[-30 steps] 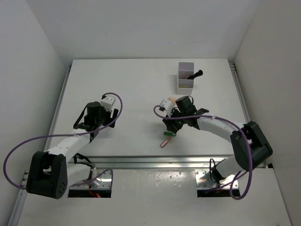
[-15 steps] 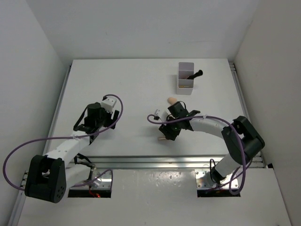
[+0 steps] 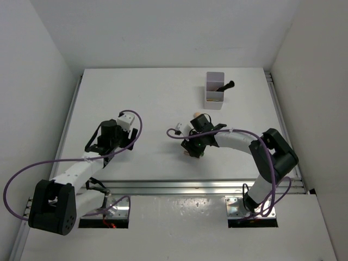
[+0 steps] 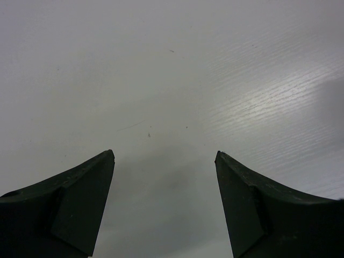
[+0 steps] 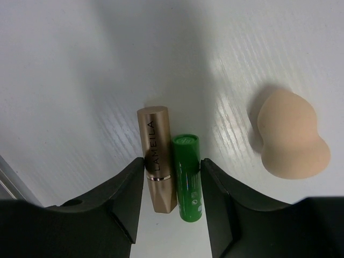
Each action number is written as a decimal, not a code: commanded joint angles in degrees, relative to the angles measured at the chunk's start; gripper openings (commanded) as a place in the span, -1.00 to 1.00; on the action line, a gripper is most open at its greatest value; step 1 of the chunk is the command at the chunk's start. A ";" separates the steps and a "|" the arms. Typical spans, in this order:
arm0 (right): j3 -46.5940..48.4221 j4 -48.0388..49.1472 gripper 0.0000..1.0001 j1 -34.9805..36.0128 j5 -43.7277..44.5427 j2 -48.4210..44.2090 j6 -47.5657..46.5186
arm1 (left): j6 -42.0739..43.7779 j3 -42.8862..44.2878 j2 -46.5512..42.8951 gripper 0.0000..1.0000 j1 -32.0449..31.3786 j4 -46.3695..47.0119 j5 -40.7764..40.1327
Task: Organize the makeup
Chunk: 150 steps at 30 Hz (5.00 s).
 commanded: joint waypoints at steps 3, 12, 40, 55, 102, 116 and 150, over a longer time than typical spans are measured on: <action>1.16 0.55 -0.07 -0.41 1.44 -1.08 0.00 | 0.18 -0.68 -1.15 0.63 -0.44 0.90 0.00; 0.89 -0.07 0.02 -1.38 1.00 -4.24 1.22 | 0.18 -0.68 -1.15 0.63 -0.44 0.90 0.00; -1.83 -0.42 -0.30 -3.22 -2.68 -3.89 3.69 | 0.18 -0.68 -0.62 0.63 -0.44 0.90 0.53; -3.50 0.11 -0.37 -2.17 5.03 -2.67 4.74 | 0.18 -0.68 -0.62 0.63 -0.44 0.90 1.06; 24.97 22.43 0.20 -29.33 -6.21 16.67 -21.36 | 72.34 36.93 34.18 0.87 -30.06 -50.51 24.70; 2.94 16.02 0.57 -19.94 7.74 -13.51 -8.88 | 72.96 37.99 33.13 0.75 -34.63 -56.66 21.97; -21.60 -17.29 0.64 -10.78 17.79 -53.64 24.08 | 120.41 29.46 36.81 0.98 -55.01 -51.03 19.25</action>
